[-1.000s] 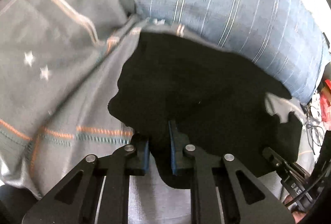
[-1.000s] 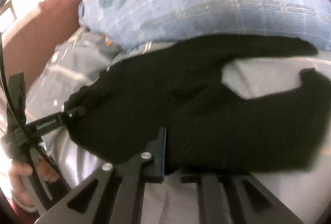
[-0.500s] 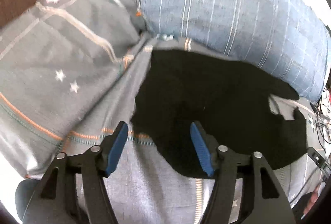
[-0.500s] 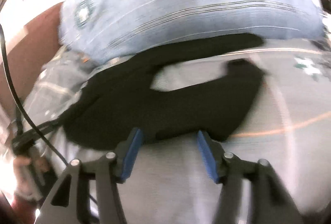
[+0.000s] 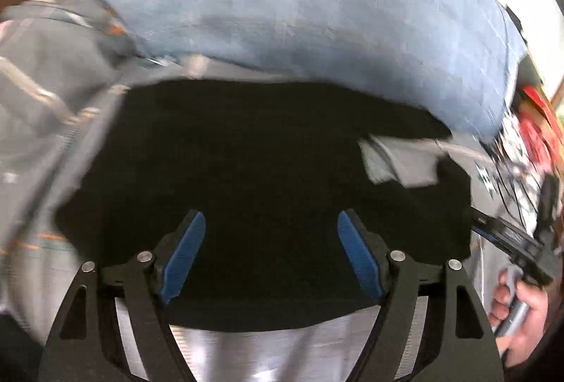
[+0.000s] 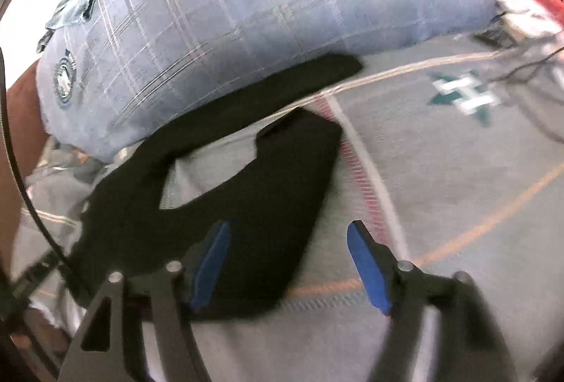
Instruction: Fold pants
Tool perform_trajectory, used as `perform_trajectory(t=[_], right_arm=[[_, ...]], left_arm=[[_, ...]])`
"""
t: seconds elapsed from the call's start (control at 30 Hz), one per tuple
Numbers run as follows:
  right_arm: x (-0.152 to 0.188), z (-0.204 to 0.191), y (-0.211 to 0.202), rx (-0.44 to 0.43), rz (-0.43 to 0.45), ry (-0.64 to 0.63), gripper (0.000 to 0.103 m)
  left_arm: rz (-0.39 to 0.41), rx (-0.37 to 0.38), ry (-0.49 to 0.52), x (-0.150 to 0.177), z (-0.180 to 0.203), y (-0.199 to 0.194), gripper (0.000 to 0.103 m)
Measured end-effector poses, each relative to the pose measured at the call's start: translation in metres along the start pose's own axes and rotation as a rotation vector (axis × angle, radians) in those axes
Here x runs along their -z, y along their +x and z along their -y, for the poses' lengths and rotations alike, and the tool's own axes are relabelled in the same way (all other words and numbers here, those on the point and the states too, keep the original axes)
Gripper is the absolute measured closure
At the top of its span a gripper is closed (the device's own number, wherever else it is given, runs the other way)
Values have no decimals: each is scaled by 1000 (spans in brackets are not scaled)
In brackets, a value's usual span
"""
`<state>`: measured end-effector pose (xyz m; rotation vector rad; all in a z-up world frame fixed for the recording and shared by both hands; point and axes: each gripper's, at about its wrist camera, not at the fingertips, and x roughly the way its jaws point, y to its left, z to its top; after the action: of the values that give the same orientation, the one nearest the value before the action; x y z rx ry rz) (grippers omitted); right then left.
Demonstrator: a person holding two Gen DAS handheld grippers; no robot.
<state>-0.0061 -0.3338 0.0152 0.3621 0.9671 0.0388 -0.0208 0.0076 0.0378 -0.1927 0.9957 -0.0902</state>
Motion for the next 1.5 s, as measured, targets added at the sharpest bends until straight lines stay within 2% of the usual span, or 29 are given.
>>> perform_trajectory(t=[0.07, 0.2, 0.23, 0.27, 0.33, 0.37, 0.4, 0.47, 0.6, 0.63, 0.67, 0.73, 0.87, 0.93, 0.97, 1.0, 1.03, 1.13, 1.27, 1.37, 1.5], right_arm=[[-3, -4, 1, -7, -10, 2, 70], [-13, -36, -10, -88, 57, -75, 66], [-17, -46, -4, -119, 50, -92, 60], [-21, -54, 5, -142, 37, -96, 59], [-25, -67, 21, -199, 13, -89, 59], [-27, -75, 35, -268, -17, -74, 61], [-28, -80, 43, -296, -44, -58, 61], [-28, -85, 53, -322, -72, -29, 61], [-31, -75, 24, -339, 3, -19, 57], [-32, -67, 16, -325, 30, -11, 50], [-35, -58, 9, -295, 57, -1, 38], [-42, -36, 5, -235, 100, 32, 31], [-56, -13, 38, -96, 42, 88, 31], [-58, -14, 52, -90, 34, 70, 31], [-59, -20, 54, -74, 68, 34, 36], [-60, -23, 56, -70, 62, 8, 48], [-61, -28, 61, -76, 24, -18, 99], [-58, -27, 39, -114, 65, -13, 99], [-43, 2, -31, -61, 149, 6, 99], [-30, 31, -74, 71, 135, 3, 99], [-23, 55, -79, 145, 18, -33, 99]], left_arm=[[-17, 9, 41, 2, 14, 8, 25], [-7, 7, 49, -2, 22, 13, 25], [-10, 8, 40, -4, 21, 15, 25], [-12, 9, 31, -4, 21, 17, 25], [-12, 2, 20, -6, 19, 20, 25], [-13, -3, 19, -4, 19, 21, 25], [-19, -7, 20, -4, 19, 23, 25], [-30, -12, 24, -3, 19, 27, 25], [-39, -17, 41, -2, 21, 34, 25], [-44, -16, 39, -2, 21, 36, 25], [-47, -14, 35, -3, 20, 37, 25], [-43, -14, 31, -4, 20, 38, 25], [-43, -24, 37, -2, 22, 40, 25], [-39, -29, 48, -1, 24, 41, 25], [-38, -33, 52, -1, 24, 41, 25], [-39, -35, 53, -1, 24, 41, 25], [-41, -34, 52, -1, 24, 40, 25], [-36, -23, 37, -1, 20, 35, 25], [-21, -25, 36, 4, 10, 21, 25], [-14, -50, 37, 10, -1, 11, 25], [18, -99, -10, 21, -31, -8, 25]])
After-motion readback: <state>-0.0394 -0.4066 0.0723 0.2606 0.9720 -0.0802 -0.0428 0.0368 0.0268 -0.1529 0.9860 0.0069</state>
